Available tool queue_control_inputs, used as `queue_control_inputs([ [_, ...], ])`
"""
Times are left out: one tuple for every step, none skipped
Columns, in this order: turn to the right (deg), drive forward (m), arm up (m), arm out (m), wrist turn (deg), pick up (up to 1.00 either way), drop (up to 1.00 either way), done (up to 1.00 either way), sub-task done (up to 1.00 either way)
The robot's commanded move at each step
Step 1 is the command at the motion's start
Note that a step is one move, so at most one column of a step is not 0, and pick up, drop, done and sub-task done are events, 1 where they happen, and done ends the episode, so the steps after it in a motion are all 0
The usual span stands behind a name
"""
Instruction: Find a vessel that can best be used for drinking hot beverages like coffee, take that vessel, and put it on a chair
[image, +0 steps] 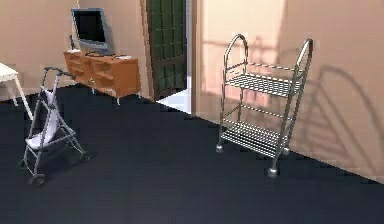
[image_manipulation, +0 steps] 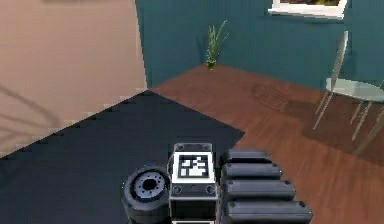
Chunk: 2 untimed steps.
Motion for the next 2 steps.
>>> queue_control_inputs([
  [0.0, 0.45, 0.00, 0.00, 0.0, 0.00, 0.00, 0.00, 0.00],
  [-45.0, 0.00, 0.00, 0.00, 0.0, 0.00, 0.00, 0.00, 0.00],
])
